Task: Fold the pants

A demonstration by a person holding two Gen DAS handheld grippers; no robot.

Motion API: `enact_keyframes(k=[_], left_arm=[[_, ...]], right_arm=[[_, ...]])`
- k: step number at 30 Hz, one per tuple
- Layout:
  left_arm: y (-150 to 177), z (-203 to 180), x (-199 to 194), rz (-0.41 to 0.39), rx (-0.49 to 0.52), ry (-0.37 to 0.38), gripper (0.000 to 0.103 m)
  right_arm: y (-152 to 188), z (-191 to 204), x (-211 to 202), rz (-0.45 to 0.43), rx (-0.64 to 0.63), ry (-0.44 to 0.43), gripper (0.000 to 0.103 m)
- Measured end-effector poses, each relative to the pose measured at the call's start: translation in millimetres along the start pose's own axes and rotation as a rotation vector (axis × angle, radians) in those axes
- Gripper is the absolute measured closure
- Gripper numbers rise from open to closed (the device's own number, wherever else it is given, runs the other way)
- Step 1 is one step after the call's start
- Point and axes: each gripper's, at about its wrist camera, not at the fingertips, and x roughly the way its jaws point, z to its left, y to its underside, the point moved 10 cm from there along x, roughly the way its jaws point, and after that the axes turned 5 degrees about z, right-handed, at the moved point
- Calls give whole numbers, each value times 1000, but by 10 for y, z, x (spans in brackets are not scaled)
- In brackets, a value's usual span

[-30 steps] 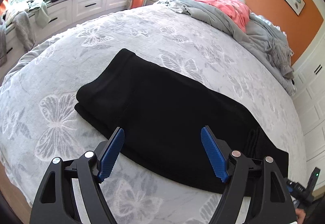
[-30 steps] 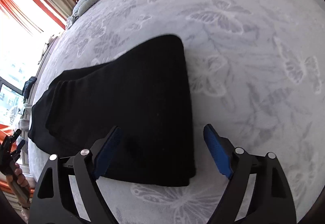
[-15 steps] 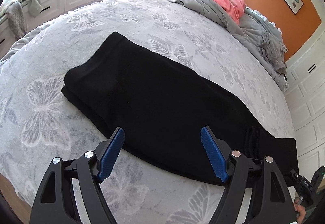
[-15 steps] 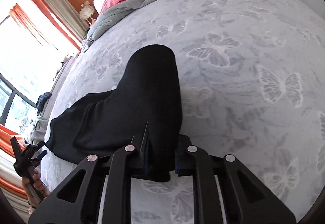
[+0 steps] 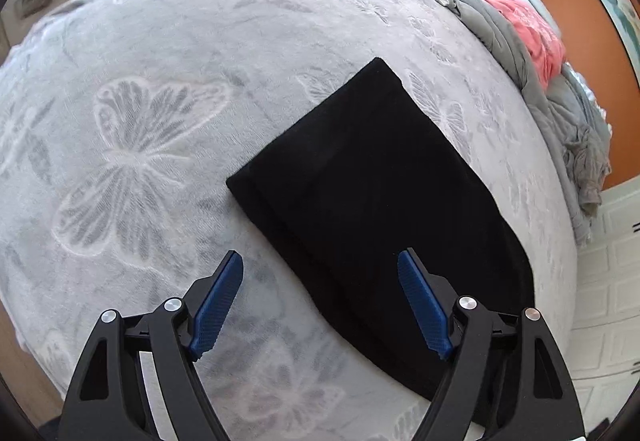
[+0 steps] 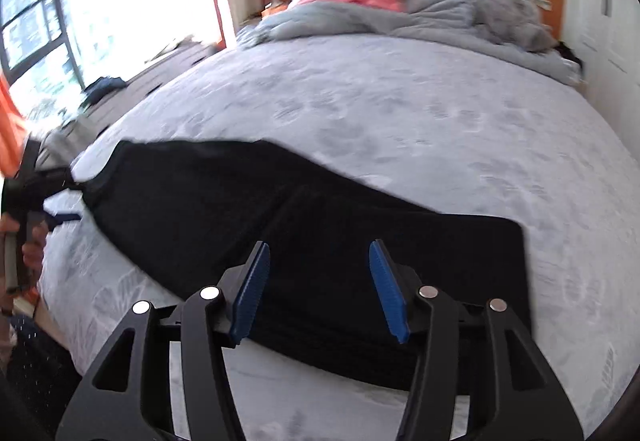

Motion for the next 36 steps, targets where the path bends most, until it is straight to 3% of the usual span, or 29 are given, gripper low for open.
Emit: enact_keyframes(k=[2,5,8,10,12,15,17,19,21,22,23,24,27,29,32,34,36], left_arm=[[23,-40,3,7,3,23,26],[41,-94,0,4,60,5,26],[55,-136,9,13,93,18,26],[48,-140,41,21,92,25,26],[36,-159,94,26,81,26,26],[40,-230,222,49,77,31,25],[14,-251,291,40,75,9,20],[-35,-266,306,14,57,6,18],[-92,-274,305,-14,53,16,24],[-127,-262,296,-36,50,3,46],[-153,-257,293,-43,50,-1,78],[-160,-309,311,-24,48,49,84],[-197,-428,148,-74,9,107,88],[-166,-694,-91,-137,71,135,88],[145,-1330,-504,-201,253,215,88],[525,-1773,-630,-204,399,249,87],[979,-2137,-445,-138,563,219,82]], right_arm=[[59,364,394,85,-105,5,53],[197,551,832,192,-177,74,52],[46,555,787,156,-117,92,91],[-198,548,621,77,6,1,91],[-296,666,494,18,15,-53,91],[-6,876,968,166,-31,-79,85],[23,908,978,137,-32,-76,82],[-125,921,722,113,-10,-116,69],[-287,765,398,4,24,-115,39],[-317,621,306,-29,41,-81,36],[-329,468,248,-49,69,-56,35],[-310,311,221,-48,108,-52,35],[-200,-157,195,-17,246,-15,35],[-134,-365,133,-10,308,5,35],[-107,-598,55,-25,330,27,35],[-99,-679,22,-30,330,30,35],[-56,-789,61,-15,331,40,35]])
